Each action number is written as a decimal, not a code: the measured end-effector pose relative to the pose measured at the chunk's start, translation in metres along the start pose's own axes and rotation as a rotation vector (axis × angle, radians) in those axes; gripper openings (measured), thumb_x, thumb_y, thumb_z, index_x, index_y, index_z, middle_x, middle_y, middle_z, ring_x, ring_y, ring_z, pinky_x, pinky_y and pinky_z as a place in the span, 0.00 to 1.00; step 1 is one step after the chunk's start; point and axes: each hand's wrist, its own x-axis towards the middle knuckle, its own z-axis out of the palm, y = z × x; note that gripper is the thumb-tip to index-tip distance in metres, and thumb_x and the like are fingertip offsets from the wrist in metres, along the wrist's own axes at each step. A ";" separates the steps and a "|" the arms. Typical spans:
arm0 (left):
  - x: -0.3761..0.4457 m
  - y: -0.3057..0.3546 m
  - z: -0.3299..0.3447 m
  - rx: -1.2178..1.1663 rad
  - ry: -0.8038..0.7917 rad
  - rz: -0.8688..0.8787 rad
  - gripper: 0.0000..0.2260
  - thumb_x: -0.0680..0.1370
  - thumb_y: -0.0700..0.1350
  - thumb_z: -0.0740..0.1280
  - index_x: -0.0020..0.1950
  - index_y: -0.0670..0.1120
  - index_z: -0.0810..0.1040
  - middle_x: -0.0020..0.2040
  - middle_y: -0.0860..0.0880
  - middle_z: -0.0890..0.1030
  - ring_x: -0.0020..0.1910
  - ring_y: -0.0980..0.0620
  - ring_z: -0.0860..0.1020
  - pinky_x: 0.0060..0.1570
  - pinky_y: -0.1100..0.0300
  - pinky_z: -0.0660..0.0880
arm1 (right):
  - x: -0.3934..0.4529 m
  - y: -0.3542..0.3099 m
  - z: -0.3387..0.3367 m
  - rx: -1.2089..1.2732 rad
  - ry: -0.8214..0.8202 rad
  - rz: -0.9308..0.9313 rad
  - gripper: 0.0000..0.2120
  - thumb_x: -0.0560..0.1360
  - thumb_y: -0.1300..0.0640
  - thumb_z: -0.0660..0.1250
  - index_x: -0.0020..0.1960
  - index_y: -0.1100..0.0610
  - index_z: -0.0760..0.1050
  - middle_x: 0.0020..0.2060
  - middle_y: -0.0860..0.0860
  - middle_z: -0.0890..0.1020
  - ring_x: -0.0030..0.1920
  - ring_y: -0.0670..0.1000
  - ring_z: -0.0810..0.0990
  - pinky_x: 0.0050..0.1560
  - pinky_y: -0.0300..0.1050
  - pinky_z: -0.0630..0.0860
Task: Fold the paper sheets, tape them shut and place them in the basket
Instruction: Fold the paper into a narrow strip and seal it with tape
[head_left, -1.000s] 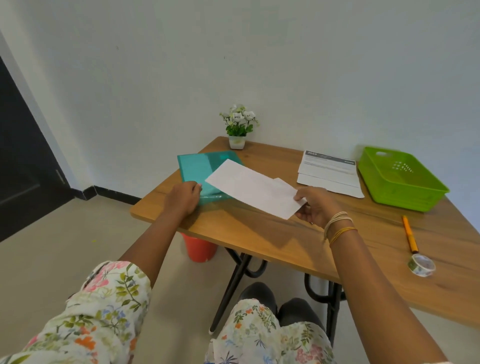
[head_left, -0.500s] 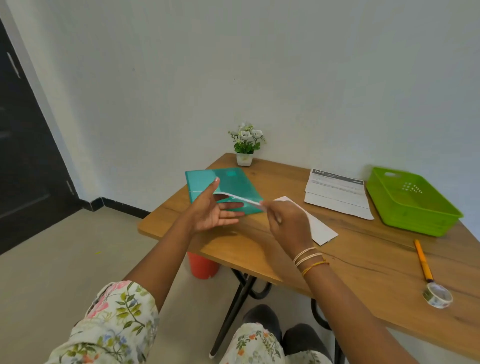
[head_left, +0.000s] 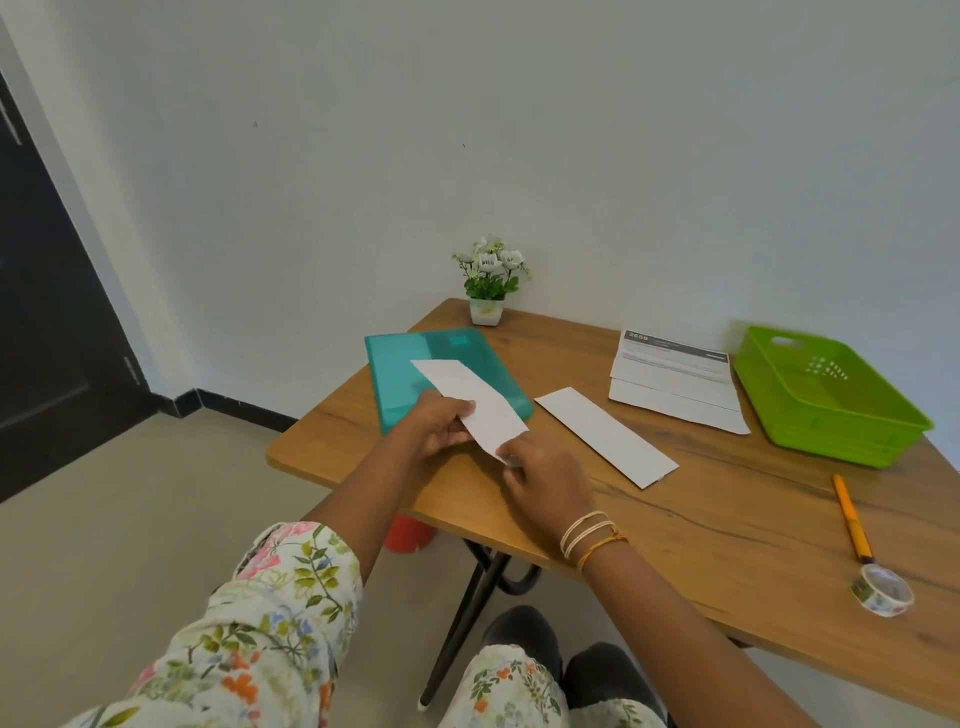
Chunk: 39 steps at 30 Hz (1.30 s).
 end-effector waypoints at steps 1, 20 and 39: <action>0.003 -0.002 0.000 0.030 0.041 0.020 0.16 0.78 0.34 0.65 0.65 0.40 0.69 0.60 0.42 0.79 0.52 0.46 0.80 0.44 0.52 0.80 | 0.002 0.000 0.002 -0.005 -0.018 0.004 0.11 0.75 0.55 0.66 0.57 0.53 0.79 0.51 0.51 0.82 0.48 0.50 0.78 0.47 0.42 0.78; 0.019 -0.044 0.001 0.628 0.255 0.360 0.20 0.75 0.39 0.71 0.65 0.50 0.77 0.68 0.48 0.73 0.61 0.49 0.73 0.53 0.61 0.76 | 0.012 0.036 -0.002 0.120 -0.383 0.145 0.18 0.68 0.50 0.68 0.58 0.46 0.75 0.51 0.47 0.73 0.49 0.48 0.73 0.47 0.37 0.77; -0.004 -0.055 0.023 1.318 0.188 0.691 0.15 0.78 0.49 0.66 0.65 0.54 0.76 0.78 0.47 0.55 0.74 0.47 0.56 0.69 0.48 0.61 | 0.013 0.051 -0.021 -0.025 -0.349 0.096 0.05 0.72 0.54 0.68 0.47 0.50 0.80 0.46 0.48 0.81 0.45 0.46 0.76 0.48 0.38 0.73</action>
